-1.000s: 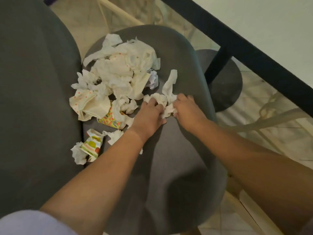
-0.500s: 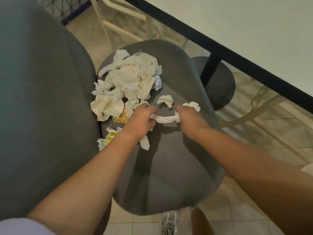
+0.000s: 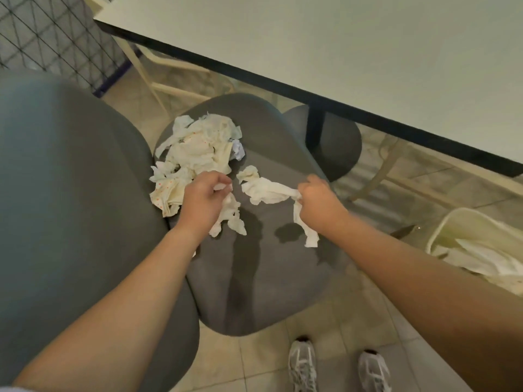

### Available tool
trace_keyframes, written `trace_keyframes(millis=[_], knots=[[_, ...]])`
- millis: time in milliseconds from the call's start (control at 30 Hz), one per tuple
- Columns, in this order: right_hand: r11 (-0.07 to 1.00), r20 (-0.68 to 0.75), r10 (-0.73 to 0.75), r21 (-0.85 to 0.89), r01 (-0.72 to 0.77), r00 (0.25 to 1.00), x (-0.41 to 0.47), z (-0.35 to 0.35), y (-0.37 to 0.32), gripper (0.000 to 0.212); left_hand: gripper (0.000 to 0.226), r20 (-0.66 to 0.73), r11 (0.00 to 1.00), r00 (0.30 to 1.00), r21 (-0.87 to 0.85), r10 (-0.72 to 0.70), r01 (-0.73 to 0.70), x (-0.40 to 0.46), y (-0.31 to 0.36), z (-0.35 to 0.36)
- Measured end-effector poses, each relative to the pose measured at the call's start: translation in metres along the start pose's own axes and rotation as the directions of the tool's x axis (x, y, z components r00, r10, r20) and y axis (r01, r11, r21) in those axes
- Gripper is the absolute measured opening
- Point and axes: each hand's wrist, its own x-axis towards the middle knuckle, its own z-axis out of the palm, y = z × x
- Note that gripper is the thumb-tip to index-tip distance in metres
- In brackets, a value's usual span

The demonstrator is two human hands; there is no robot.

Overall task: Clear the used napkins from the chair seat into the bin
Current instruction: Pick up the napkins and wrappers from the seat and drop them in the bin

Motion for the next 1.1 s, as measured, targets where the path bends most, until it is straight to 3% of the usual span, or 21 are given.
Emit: trace_keyframes(millis=[100, 200, 267, 333, 400, 767, 967, 1100], knots=[[0.996, -0.036, 0.005, 0.086, -0.002, 0.999, -0.006, -0.002, 0.010, 0.011, 0.009, -0.146, 0.959, 0.973, -0.245, -0.178, 0.139, 0.001, 0.020, 0.003], [0.991, -0.058, 0.002, 0.136, 0.006, 0.998, -0.014, -0.004, 0.020, 0.010, 0.012, -0.271, 0.880, 0.914, -0.447, -0.301, 0.157, 0.004, 0.032, 0.008], [0.988, -0.064, -0.003, 0.154, 0.013, 0.998, -0.023, -0.006, 0.027, 0.011, 0.013, -0.241, 0.741, 0.867, -0.643, -0.436, 0.194, 0.005, 0.042, 0.012], [0.988, -0.079, -0.009, 0.153, 0.021, 0.997, -0.031, -0.007, 0.038, 0.016, 0.020, -0.119, 0.558, 0.850, -0.799, -0.514, 0.225, 0.004, 0.055, 0.019], [0.987, -0.090, -0.002, 0.162, 0.017, 0.996, -0.041, -0.011, 0.051, 0.019, 0.025, -0.024, 0.497, 0.867, -0.827, -0.497, 0.262, -0.004, 0.074, 0.034], [0.971, -0.185, 0.082, 0.234, -0.037, 0.979, -0.110, -0.048, 0.159, 0.019, 0.019, 0.203, 0.627, 0.924, -0.686, -0.323, 0.370, -0.058, 0.170, 0.138], [0.949, -0.365, 0.239, 0.286, -0.136, 0.900, -0.176, -0.058, 0.242, 0.033, 0.019, 0.376, 0.648, 0.903, -0.639, -0.208, 0.415, -0.100, 0.235, 0.221], [0.960, -0.352, 0.242, 0.220, -0.171, 0.904, -0.201, -0.044, 0.303, 0.037, 0.013, 0.481, 0.722, 0.864, -0.545, -0.148, 0.427, -0.125, 0.264, 0.277]])
